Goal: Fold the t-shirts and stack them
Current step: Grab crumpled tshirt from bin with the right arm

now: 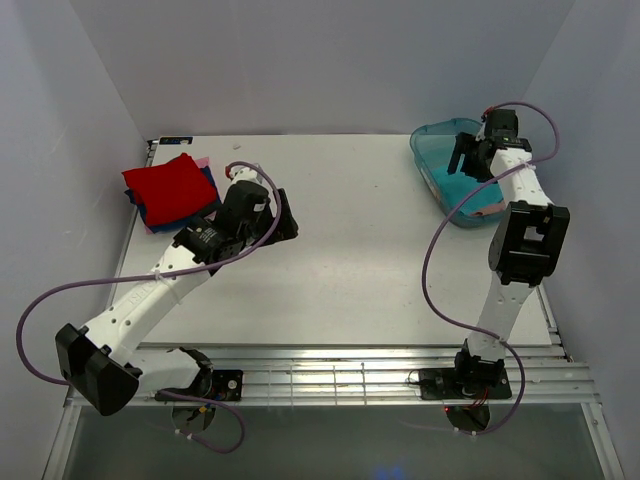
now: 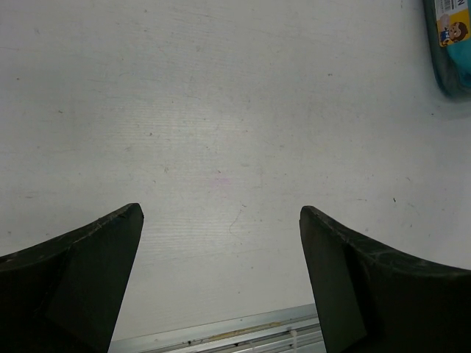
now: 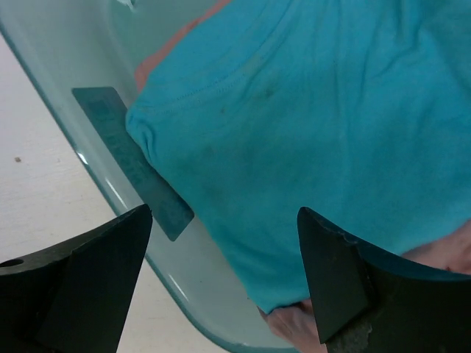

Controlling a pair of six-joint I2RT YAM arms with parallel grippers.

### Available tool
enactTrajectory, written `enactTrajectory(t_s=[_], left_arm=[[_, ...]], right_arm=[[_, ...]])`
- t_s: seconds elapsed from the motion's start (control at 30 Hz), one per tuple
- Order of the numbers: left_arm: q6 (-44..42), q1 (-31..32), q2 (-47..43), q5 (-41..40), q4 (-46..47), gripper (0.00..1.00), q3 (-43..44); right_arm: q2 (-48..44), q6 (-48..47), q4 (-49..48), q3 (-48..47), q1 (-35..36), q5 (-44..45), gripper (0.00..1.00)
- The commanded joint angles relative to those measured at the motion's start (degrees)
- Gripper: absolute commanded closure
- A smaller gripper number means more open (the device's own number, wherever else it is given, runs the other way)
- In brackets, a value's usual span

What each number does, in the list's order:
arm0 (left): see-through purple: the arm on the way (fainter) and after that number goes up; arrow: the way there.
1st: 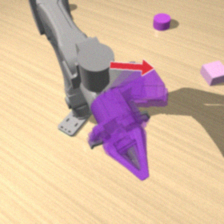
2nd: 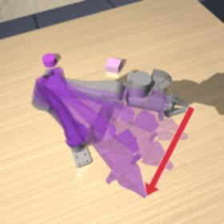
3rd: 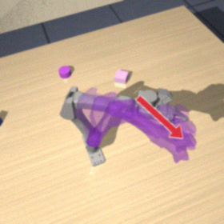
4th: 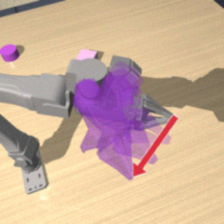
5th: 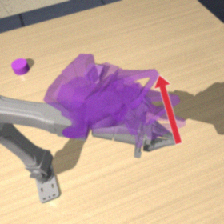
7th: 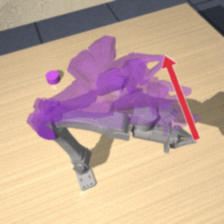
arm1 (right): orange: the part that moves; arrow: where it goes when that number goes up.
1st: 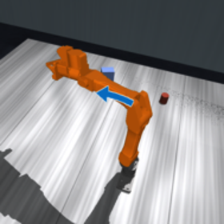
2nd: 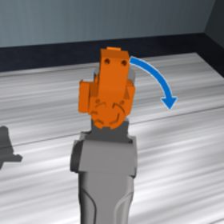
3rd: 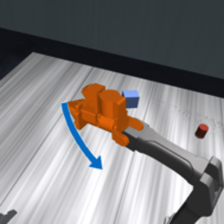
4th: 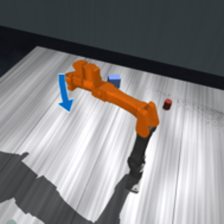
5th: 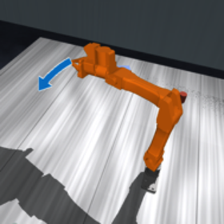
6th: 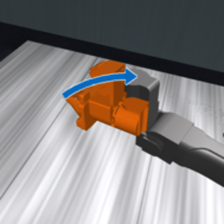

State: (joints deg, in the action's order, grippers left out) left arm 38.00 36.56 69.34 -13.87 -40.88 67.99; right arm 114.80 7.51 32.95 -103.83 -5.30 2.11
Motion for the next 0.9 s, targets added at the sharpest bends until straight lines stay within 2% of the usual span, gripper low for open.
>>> enactTrajectory(t_s=[0.0, 0.2, 0.4, 0.73, 0.83, 0.87], left_arm=[[1.0, -0.2, -1.1, 0.3, 1.9, 0.02, -1.0], [0.4, -0.4, -0.1, 1.0, 2.2, 0.02, -1.9], [-0.4, -0.6, -0.2, 1.7, 2.6, 0.02, -2.7], [-1.2, -1.8, -3.9, 1.5, 2.0, 0.02, -5.0], [-0.9, -2.0, -5.4, 0.9, 1.6, 0.02, -5.4], [-0.9, -2.0, -5.7, 0.9, 1.5, 0.02, -5.4]], right_arm=[[3.7, 0.2, 0.4, -1.6, 0.6, -6.6, 0.15], [8.5, 0.1, 0.4, -3.5, 0.6, -6.6, 0.15], [10.9, -0.8, 0.4, -3.1, 0.6, -5.5, 0.23], [13.3, -1.9, 0.1, -2.6, 0.6, -4.3, 0.28], [12.6, -2.1, -0.3, -1.8, 0.6, -4.3, 0.36], [12.3, -2.2, -0.3, -1.7, 0.6, -4.1, 0.49]])
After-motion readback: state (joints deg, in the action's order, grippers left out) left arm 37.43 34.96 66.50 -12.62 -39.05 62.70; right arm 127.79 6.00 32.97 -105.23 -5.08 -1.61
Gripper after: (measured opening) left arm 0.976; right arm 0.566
